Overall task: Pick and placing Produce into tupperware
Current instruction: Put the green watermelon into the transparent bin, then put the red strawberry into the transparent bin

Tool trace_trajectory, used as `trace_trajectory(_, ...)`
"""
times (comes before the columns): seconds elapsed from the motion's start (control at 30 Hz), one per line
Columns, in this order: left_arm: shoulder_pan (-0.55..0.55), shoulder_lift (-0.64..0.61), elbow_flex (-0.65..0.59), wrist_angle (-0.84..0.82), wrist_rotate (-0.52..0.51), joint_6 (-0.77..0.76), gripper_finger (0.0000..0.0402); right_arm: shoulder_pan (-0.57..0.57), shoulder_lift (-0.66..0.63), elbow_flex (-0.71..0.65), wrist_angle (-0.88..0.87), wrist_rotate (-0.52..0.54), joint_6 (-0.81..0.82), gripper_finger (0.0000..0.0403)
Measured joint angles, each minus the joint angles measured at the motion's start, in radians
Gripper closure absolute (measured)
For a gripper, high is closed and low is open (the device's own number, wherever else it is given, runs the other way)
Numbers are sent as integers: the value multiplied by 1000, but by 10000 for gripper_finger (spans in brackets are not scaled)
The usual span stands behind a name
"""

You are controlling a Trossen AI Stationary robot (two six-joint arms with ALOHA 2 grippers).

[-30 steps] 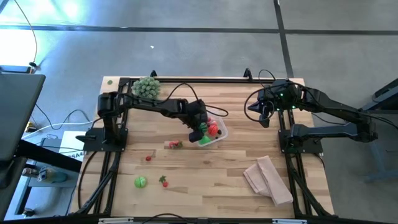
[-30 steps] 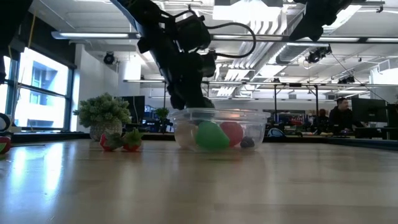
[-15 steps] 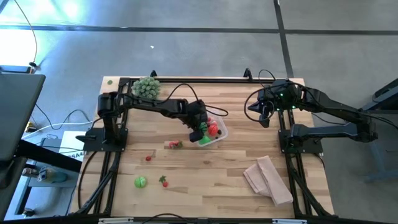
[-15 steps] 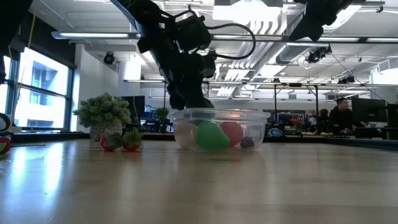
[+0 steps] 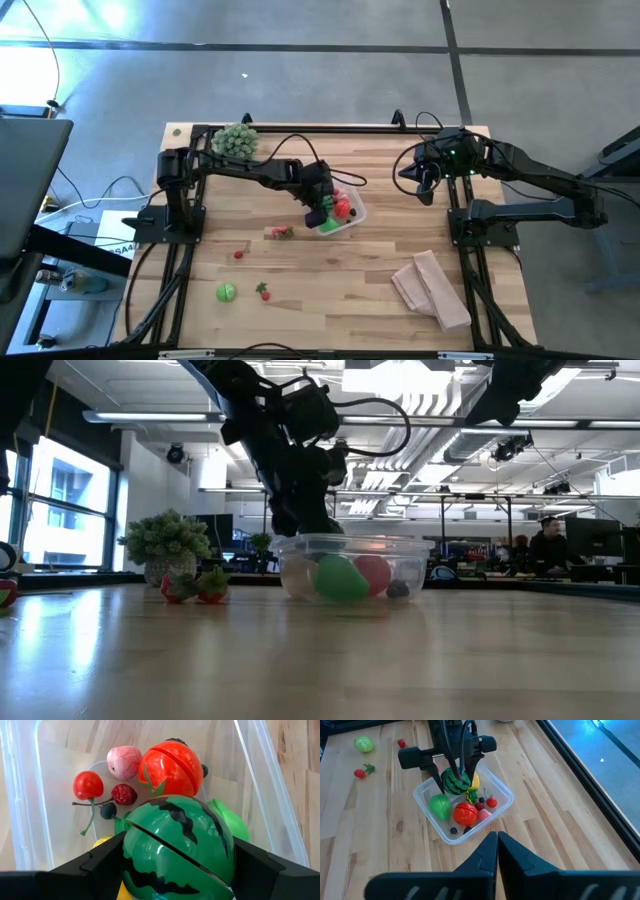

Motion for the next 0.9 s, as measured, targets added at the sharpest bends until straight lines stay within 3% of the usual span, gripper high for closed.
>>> trace_trajectory(0.23, 0, 0, 0, 0, 0, 5, 118, 0, 0, 0, 0, 0, 0, 399)
trace_trajectory(0.5, -14, -1, 0, 4, 3, 6, 83, 0, 0, 0, 0, 0, 0, 399)
trace_trajectory(0.9, -16, -40, 0, 4, -7, -2, 75, 0, 0, 0, 0, 0, 0, 399)
